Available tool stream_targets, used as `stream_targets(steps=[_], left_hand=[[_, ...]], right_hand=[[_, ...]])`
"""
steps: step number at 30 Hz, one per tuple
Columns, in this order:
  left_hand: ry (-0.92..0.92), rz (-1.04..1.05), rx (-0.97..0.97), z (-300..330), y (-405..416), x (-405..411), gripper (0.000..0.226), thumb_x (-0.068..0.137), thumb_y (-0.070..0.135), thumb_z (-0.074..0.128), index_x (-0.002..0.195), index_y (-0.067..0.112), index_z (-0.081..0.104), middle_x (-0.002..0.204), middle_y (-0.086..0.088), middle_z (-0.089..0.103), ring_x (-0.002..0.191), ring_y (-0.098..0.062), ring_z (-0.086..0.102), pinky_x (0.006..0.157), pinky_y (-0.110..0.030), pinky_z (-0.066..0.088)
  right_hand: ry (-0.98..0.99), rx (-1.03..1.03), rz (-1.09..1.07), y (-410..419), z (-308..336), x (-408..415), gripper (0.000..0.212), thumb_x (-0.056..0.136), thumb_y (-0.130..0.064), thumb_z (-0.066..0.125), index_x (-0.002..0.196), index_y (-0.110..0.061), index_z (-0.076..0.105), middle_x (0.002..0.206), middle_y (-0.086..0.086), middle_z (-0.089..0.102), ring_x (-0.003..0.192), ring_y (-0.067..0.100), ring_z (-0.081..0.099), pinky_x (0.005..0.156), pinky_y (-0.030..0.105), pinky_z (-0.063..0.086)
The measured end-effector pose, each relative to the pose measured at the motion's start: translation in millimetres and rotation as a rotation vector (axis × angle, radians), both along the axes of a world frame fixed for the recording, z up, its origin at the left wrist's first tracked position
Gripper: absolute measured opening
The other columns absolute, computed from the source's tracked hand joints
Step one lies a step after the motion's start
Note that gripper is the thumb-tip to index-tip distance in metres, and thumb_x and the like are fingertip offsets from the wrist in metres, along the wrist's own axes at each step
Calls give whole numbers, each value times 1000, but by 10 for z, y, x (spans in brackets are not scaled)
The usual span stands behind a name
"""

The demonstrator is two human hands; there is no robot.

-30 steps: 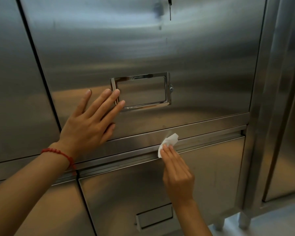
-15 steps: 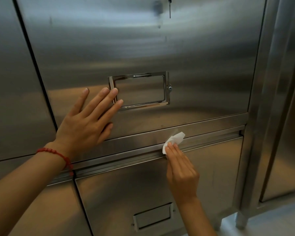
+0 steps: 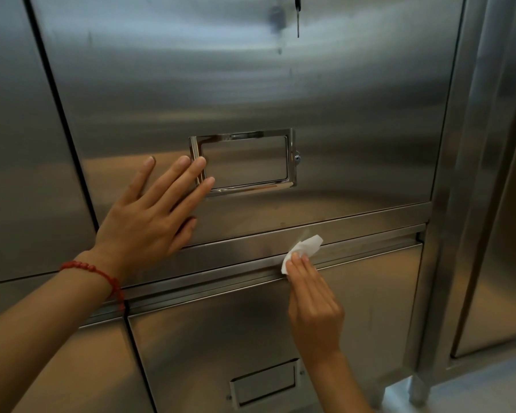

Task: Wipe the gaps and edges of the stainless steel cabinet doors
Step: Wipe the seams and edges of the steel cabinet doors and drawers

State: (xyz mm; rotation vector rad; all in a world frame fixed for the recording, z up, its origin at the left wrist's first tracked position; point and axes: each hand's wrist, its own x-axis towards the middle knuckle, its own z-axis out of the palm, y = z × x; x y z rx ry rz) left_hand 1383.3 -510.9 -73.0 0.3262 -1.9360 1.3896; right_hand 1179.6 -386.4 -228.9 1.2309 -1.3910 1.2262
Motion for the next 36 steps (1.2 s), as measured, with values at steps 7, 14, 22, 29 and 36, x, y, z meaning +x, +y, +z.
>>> stream_targets(steps=[7,14,22,29,36], left_hand=[[4,-3,7,-7,10,-1,55,95,29,36,146,9,31,152,-16,26,140,-29,24,111,-53,21],[4,2,4,-11,-8,-1,55,95,30,36,146,9,30,153,-15,26,141,-29,24,112,-53,20],[-3,0,-6,-1,-14,3,55,96,31,36,146,9,30,152,-16,26,141,-30,24,113,-52,18],[-8,3,-7,2,-2,5,55,96,31,35,146,9,32,152,-17,27,140,-31,25,112,-53,19],[-5,1,-4,1,13,1,55,95,31,35,145,8,33,151,-17,28,139,-31,26,111,-54,21]], right_hand=[[-6,-31,-43,52,2,-137,24,82,2,59,103,4,70,108,17,68,101,28,66,80,42,57],[59,-17,-54,17,-16,-79,22,85,-1,57,101,4,71,108,16,68,102,28,66,84,40,56],[-42,-47,-90,38,-21,-164,28,96,-11,49,103,7,69,107,19,68,99,30,66,78,43,57],[0,0,-79,89,-22,-248,27,77,1,72,103,6,69,107,18,68,99,30,66,75,44,58],[3,19,-51,77,-21,-191,32,70,2,76,101,7,70,106,19,68,99,30,66,74,42,59]])
